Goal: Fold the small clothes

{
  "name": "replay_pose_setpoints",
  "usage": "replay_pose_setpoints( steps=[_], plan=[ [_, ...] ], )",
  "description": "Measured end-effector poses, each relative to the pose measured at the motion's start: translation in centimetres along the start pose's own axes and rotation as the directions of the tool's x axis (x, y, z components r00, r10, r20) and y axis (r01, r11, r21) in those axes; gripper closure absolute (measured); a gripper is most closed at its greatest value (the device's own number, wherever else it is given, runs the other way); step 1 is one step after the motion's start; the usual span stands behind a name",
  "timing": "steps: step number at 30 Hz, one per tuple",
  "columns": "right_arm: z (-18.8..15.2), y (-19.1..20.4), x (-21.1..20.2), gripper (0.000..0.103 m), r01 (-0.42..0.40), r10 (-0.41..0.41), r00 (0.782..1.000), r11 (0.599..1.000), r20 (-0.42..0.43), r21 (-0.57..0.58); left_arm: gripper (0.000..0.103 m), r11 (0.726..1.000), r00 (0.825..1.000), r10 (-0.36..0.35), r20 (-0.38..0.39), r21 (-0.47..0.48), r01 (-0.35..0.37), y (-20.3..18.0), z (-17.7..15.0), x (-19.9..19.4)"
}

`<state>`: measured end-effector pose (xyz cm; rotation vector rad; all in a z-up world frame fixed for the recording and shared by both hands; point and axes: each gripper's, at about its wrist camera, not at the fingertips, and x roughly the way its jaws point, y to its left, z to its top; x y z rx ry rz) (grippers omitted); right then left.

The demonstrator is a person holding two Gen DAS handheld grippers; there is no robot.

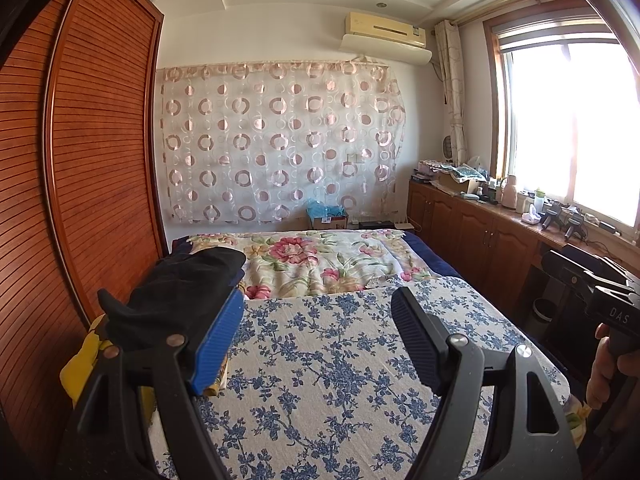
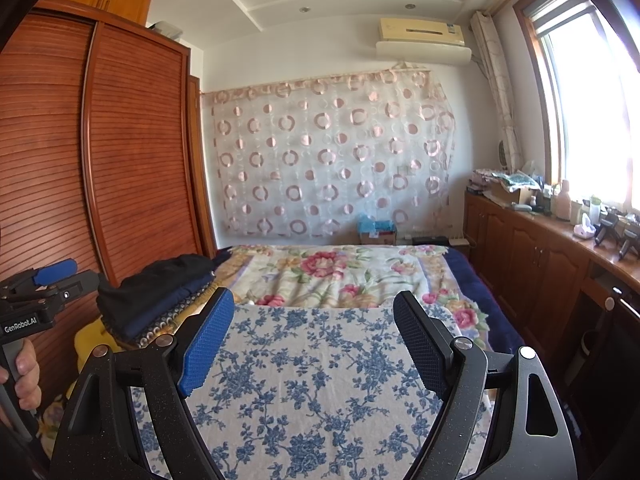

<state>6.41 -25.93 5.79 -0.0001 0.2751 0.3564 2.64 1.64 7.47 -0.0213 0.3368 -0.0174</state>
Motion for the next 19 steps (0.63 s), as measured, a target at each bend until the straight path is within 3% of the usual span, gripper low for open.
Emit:
replay_pose_setpoints(
  steps=[19],
  plan=[
    [-0.1,0.01,0.04,0.019,-0.001,0.001,1.0,1.0,0.0,0.0,0.026,1.0,1.0,0.0,0.001,0.002,0.0,-0.1,-0.07,-0.06]
  ],
)
